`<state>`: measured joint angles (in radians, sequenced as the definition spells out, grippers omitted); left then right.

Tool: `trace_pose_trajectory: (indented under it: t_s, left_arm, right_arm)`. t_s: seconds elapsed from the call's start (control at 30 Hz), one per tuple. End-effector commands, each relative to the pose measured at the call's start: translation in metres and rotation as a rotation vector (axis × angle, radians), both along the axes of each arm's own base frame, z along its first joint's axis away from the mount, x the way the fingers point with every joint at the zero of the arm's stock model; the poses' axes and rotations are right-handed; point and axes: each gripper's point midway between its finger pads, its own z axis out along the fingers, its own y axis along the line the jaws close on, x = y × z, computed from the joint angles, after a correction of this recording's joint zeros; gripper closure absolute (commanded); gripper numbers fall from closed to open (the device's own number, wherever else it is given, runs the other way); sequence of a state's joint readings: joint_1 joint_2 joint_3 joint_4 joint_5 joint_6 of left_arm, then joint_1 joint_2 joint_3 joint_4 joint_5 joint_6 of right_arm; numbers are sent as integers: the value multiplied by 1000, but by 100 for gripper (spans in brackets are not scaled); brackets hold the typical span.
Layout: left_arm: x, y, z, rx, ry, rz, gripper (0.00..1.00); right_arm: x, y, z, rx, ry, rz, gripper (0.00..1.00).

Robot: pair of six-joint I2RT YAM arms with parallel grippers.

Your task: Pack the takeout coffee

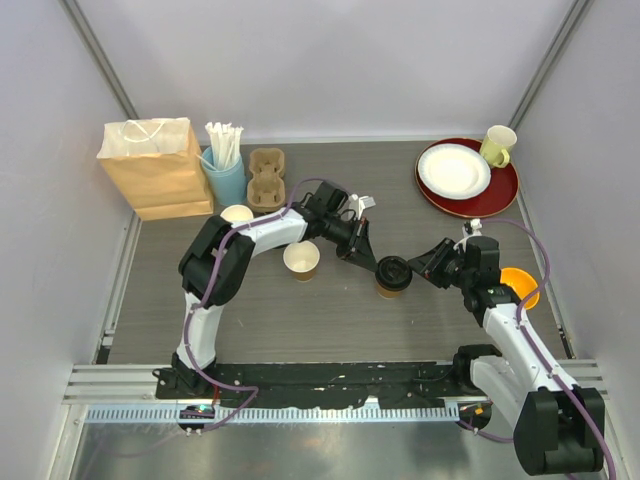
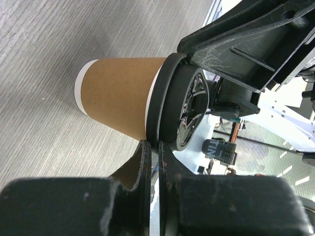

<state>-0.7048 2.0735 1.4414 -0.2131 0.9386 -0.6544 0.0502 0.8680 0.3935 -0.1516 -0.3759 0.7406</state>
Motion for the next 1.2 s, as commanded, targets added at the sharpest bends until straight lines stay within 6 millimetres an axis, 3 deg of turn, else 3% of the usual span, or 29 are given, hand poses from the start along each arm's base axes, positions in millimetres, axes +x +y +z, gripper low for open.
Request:
trace_pose_trajectory:
  t_s: [0.0, 0.37, 0.53, 0.63, 0.8, 1.17]
  left_arm:
    - [-10, 1, -34, 76, 5, -12, 100]
    - [-11, 5, -55, 138, 10, -15, 100]
    - [-10, 6, -53, 148, -15, -20, 100]
    - [-8, 5, -42, 134, -35, -29, 100]
    - [5, 0, -2, 84, -171, -41, 100]
    - [17, 6, 14, 100, -249, -37, 86]
  right_arm:
    - [-22, -7, -35, -48, 128, -14, 71]
    - [-24, -9, -40, -54, 136, -20, 72]
    - [-24, -9, -40, -55, 132, -19, 72]
    - [-22, -9, -35, -54, 118, -17, 72]
    - [-16, -10, -19, -66, 76, -8, 72]
    - [-8, -10, 0, -96, 29, 13, 69]
